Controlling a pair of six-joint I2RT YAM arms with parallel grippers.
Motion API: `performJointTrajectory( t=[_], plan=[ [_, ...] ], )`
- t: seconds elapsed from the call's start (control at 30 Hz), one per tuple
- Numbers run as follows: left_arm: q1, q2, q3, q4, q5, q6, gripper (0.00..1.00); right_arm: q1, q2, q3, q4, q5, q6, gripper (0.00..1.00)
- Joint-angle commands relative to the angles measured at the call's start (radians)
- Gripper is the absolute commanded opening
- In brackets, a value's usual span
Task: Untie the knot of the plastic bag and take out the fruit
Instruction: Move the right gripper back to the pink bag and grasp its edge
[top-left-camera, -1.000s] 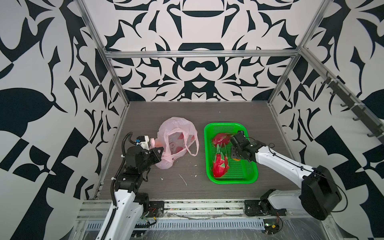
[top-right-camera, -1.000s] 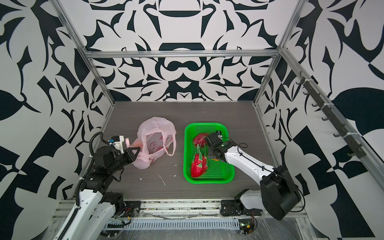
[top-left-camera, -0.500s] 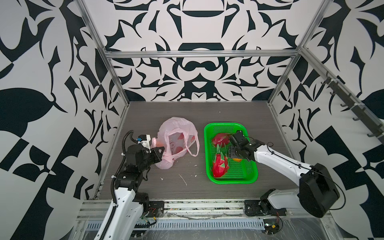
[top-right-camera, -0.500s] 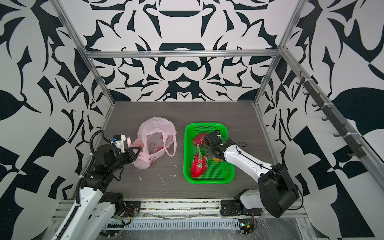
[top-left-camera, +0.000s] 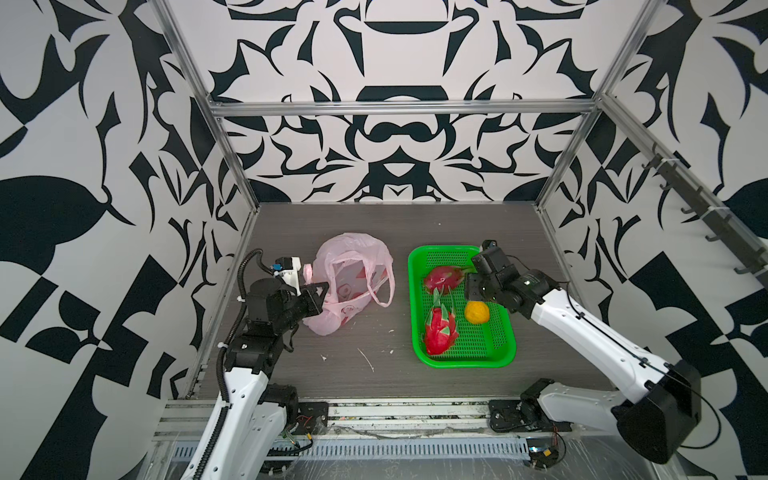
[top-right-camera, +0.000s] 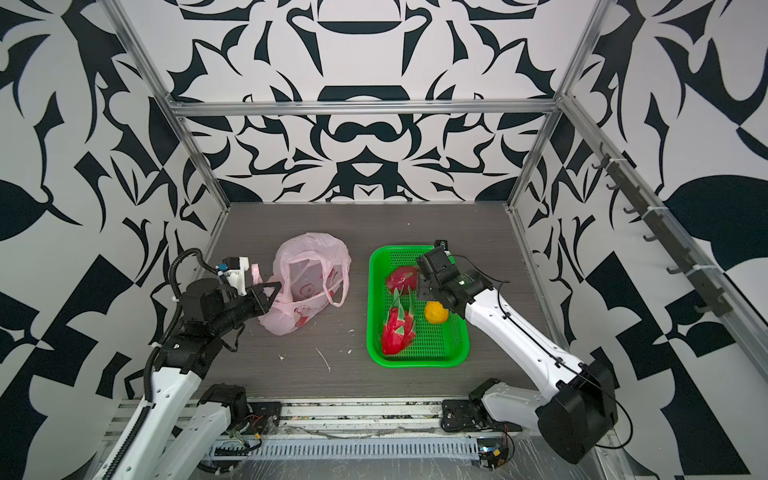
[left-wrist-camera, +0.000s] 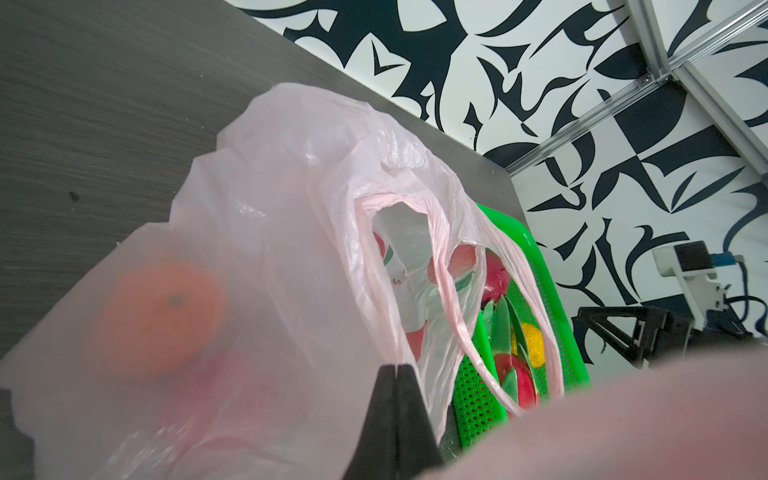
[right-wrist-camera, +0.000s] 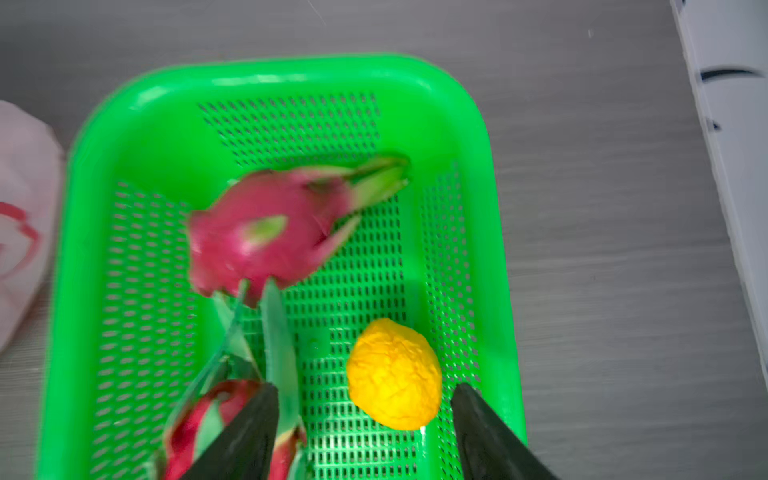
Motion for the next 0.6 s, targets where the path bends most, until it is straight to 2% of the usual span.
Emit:
performJointTrajectory(
  t=[0.0, 0.07, 0.23, 0.4, 0.57],
  plan=[
    [-0.002, 0.007, 0.07, 0.008, -0.006, 0.015, 0.0, 0.059, 0.024, 0.123, 0.007, -0.025, -0.07, 0.68],
    [-0.002, 0.02, 0.103, 0.007, -0.003, 0.029, 0.0, 0.113, 0.06, 0.192, 0.028, -0.022, -0.111, 0.68],
    [-0.002, 0.053, 0.163, -0.002, 0.027, 0.076, 0.0, 0.211, 0.213, 0.391, 0.101, -0.103, -0.253, 0.68],
    [-0.002, 0.035, 0.178, -0.019, 0.037, 0.111, 0.0, 0.307, 0.411, 0.664, 0.077, -0.17, -0.435, 0.73],
    [-0.002, 0.008, 0.165, -0.035, 0.033, 0.131, 0.0, 0.361, 0.607, 0.911, 0.012, -0.182, -0.566, 0.77]
  ],
)
